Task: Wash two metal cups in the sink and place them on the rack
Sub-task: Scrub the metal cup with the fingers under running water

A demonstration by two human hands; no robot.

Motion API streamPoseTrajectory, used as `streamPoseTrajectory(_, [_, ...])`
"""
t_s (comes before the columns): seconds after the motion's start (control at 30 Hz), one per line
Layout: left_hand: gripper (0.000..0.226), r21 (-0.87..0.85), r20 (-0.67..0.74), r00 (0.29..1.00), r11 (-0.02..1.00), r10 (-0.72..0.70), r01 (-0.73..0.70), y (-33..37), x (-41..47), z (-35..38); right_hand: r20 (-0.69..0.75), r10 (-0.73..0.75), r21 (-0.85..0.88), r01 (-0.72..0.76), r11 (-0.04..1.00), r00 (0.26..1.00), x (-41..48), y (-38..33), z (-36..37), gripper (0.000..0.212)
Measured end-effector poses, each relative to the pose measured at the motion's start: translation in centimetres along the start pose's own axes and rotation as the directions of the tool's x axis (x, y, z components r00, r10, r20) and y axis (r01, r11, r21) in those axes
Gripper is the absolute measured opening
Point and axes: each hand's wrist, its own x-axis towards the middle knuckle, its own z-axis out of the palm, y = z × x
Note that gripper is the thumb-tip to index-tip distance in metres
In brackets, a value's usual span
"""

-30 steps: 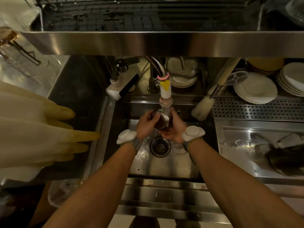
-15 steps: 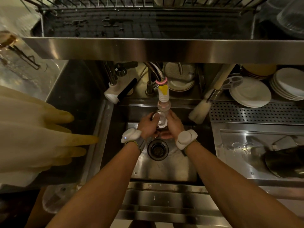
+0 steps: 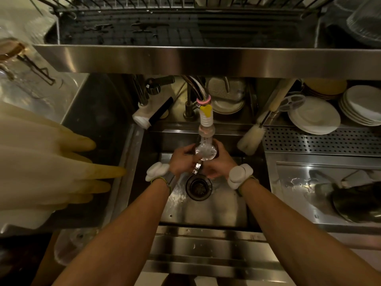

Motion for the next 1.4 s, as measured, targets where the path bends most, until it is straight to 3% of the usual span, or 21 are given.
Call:
streamPoseTrajectory(0.13, [0.046, 0.039, -0.062, 0.998, 0.999, 0.010, -0.008, 0.2, 0.0, 0.1, -0.118, -0.131, -0.123, 0.116, 0.986, 0.984, 0.5, -0.3, 0.9, 0.108])
streamPoseTrajectory(0.3, [0.031, 0.004, -0.066, 0.992, 0.994, -0.110, 0.111, 0.5, -0.5, -0.6, -0.211, -0.195, -0.311, 0.124, 0.942, 0.958, 0.9, -0.2, 1.3, 0.097])
streamPoseTrajectory(0.43, [0.028, 0.079, -0.127, 0.976, 0.979, -0.177, 0.187, -0.1, -0.2, -1.7, -0.146, -0.202, -0.266, 0.158, 0.951, 0.968, 0.0, 0.5, 0.5, 0.087])
streamPoseTrajectory(0.53, [0.019, 0.066, -0.192, 0.961, 0.974, -0.199, 0.215, -0.2, -0.3, -2.6, -0.201, -0.198, -0.201, 0.157, 0.967, 0.959, -0.3, 0.8, -0.3, 0.088])
streamPoseTrajectory(0.67, [0.017, 0.099, -0.175, 0.962, 0.968, -0.211, 0.230, -0.4, -0.6, -2.6, -0.142, -0.201, -0.197, 0.172, 0.965, 0.969, 0.4, -0.1, 0.8, 0.088])
streamPoseTrajectory(0.73, [0.023, 0.120, -0.177, 0.966, 0.970, -0.187, 0.210, -0.5, -0.3, -2.5, -0.099, -0.184, -0.224, 0.158, 0.962, 0.978, 0.4, 0.0, 1.1, 0.087])
streamPoseTrajectory(0.9, [0.025, 0.185, -0.200, 0.973, 0.970, -0.117, 0.155, -0.8, -0.2, -3.0, -0.152, -0.218, -0.232, 0.180, 0.956, 0.964, 0.6, -0.5, -0.2, 0.086])
streamPoseTrajectory(1.03, [0.026, 0.238, -0.221, 0.970, 0.960, -0.097, 0.150, -1.3, -0.2, -3.3, -0.060, -0.190, -0.224, 0.172, 0.959, 0.980, 0.4, -1.3, 1.0, 0.091])
streamPoseTrajectory(1.23, [0.022, 0.242, -0.227, 0.970, 0.959, -0.093, 0.148, -2.0, 0.2, -3.4, -0.171, -0.232, -0.257, 0.184, 0.949, 0.958, 0.8, -0.6, -1.5, 0.090])
streamPoseTrajectory(1.4, [0.024, 0.283, -0.254, 0.965, 0.949, -0.064, 0.138, -1.2, 0.3, -2.8, -0.042, -0.191, -0.283, 0.172, 0.944, 0.981, 1.3, -0.8, 0.6, 0.092])
